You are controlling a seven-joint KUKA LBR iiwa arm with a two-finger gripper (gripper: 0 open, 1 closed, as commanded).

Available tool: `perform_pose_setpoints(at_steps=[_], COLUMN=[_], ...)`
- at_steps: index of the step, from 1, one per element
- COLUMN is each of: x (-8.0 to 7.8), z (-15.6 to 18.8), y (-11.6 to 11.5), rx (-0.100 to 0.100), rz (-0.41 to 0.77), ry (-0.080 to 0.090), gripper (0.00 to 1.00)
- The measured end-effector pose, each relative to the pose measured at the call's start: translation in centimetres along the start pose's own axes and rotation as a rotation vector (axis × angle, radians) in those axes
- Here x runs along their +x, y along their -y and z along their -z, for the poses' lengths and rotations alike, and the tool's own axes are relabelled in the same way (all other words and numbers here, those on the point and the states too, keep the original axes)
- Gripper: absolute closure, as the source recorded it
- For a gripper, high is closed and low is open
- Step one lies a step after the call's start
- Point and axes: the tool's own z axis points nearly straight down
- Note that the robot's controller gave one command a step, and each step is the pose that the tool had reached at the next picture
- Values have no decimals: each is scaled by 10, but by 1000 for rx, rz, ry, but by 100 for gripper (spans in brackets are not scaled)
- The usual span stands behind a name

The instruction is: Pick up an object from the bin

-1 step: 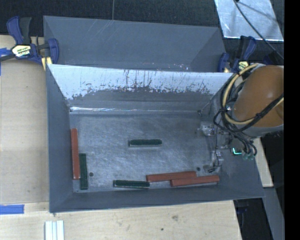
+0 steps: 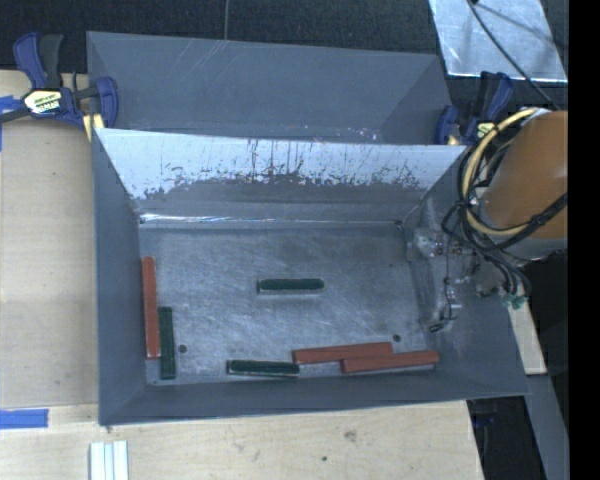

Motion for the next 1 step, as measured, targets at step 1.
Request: perform_pose_setpoints(at_steps=[1], x=[31], z=[-81], y=[-61], rx=[-5], rz=[267], ry=[-10], gripper=[0])
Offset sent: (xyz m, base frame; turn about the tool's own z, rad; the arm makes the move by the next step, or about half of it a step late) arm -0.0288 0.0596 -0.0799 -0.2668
